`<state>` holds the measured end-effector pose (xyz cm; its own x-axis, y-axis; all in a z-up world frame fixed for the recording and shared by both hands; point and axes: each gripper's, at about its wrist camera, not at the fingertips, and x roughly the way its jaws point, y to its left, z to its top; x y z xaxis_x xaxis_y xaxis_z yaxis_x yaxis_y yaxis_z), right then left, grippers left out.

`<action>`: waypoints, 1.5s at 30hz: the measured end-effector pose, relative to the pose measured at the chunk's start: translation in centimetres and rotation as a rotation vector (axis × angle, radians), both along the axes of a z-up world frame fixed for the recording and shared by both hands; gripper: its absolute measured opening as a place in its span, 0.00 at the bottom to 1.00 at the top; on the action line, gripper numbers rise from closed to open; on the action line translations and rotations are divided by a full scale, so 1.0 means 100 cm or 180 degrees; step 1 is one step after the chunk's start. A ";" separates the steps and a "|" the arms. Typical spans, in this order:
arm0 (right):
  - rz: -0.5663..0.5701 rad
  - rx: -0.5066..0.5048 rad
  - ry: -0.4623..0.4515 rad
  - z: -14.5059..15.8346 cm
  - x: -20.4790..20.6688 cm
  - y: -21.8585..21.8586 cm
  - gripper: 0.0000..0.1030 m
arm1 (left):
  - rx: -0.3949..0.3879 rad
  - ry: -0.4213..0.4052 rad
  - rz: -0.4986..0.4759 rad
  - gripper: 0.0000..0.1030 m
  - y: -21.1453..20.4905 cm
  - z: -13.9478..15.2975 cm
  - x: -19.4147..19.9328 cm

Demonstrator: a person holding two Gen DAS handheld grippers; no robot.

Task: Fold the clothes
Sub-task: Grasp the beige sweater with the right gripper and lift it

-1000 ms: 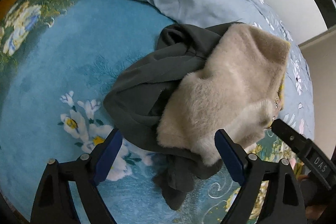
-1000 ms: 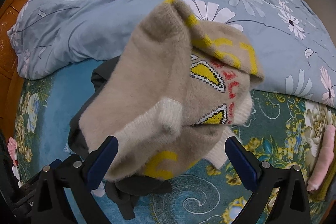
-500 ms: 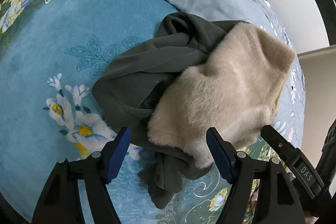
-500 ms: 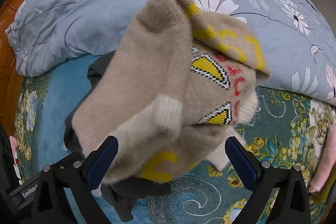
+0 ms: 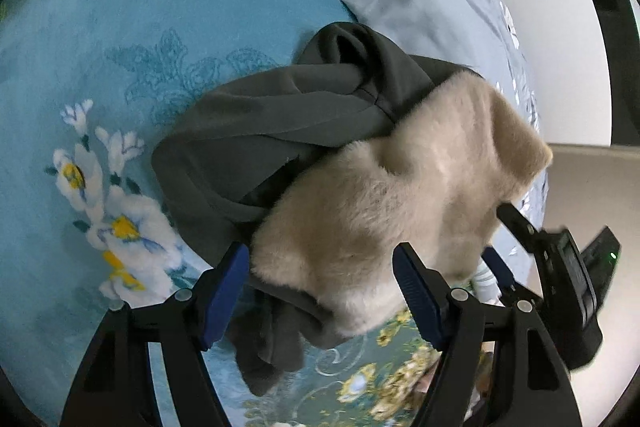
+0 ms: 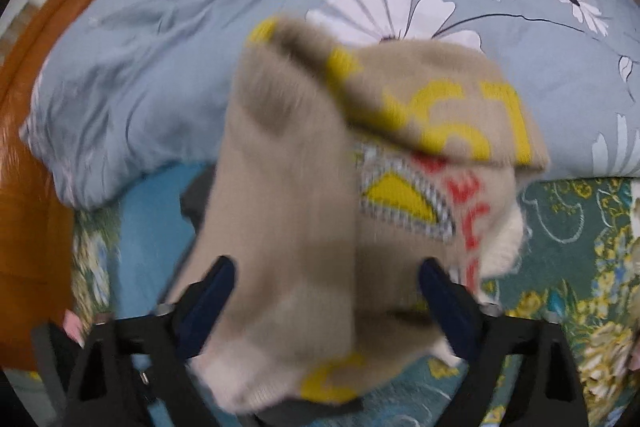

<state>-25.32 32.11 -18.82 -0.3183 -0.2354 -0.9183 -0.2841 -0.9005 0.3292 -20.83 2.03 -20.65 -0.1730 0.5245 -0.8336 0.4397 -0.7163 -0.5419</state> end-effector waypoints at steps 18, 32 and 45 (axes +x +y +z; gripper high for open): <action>-0.1001 -0.1319 0.0486 0.028 0.093 0.111 0.12 | 0.0560 -0.0150 0.0341 0.73 -0.007 -0.016 0.020; -0.2292 -0.1120 0.0335 0.033 0.265 0.202 0.12 | 0.0689 -0.0416 0.0306 0.73 0.042 -0.042 0.053; -0.2643 -0.1150 0.0294 0.037 0.331 0.225 0.12 | 0.0954 -0.0365 -0.0071 0.74 0.089 -0.039 0.055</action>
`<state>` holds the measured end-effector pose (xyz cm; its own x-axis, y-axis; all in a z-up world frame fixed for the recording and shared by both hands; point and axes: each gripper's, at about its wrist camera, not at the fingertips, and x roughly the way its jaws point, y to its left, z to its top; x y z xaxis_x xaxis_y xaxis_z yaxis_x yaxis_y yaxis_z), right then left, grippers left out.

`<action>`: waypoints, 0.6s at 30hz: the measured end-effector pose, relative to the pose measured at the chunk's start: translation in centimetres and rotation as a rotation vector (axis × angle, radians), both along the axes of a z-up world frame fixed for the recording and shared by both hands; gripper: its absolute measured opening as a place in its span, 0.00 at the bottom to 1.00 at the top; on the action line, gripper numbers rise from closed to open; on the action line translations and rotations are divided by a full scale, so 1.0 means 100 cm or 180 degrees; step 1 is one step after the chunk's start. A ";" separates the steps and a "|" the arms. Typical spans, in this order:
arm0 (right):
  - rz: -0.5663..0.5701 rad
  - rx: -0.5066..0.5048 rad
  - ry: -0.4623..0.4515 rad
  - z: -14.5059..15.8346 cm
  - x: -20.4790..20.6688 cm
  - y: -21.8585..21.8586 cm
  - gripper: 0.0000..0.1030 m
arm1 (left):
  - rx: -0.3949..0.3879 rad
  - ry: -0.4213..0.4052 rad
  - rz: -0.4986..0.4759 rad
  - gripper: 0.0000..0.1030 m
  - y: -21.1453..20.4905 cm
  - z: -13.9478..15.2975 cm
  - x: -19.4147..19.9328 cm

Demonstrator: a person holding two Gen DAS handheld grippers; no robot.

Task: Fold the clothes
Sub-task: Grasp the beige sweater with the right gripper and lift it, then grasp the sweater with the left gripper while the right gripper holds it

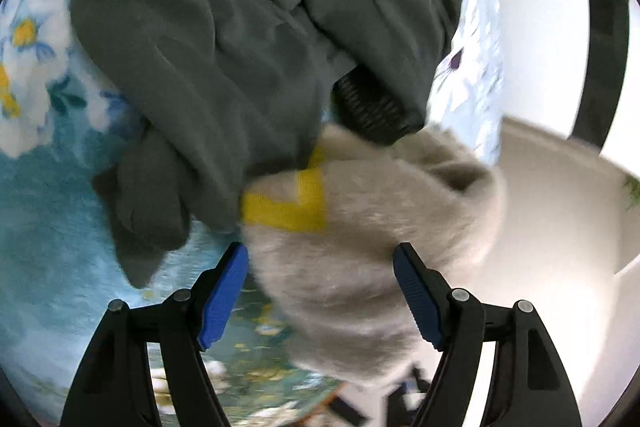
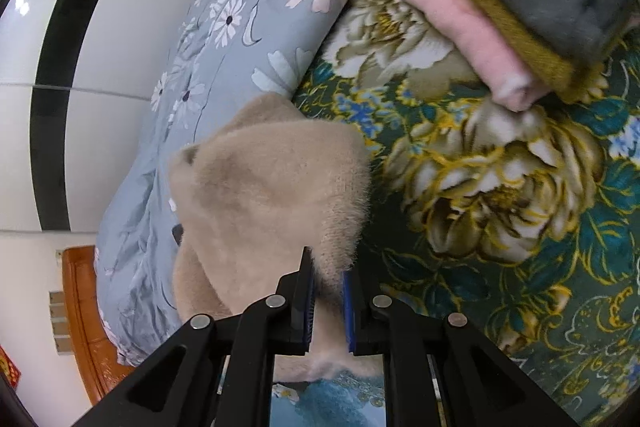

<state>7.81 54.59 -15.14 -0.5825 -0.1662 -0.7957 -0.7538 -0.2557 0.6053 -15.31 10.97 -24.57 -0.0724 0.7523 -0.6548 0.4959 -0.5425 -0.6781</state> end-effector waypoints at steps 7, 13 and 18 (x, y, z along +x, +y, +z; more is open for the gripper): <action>-0.0104 -0.0081 -0.0055 -0.002 0.012 0.006 0.12 | 0.0265 -0.0133 0.0393 0.80 -0.003 -0.032 0.037; -0.0155 -0.0195 -0.0083 0.000 0.011 0.006 0.12 | 0.0783 -0.0099 0.1204 0.81 0.001 -0.060 0.054; -0.0056 -0.0156 -0.0092 0.007 0.002 0.005 0.12 | 0.0957 -0.0050 0.1348 0.69 0.006 -0.060 0.060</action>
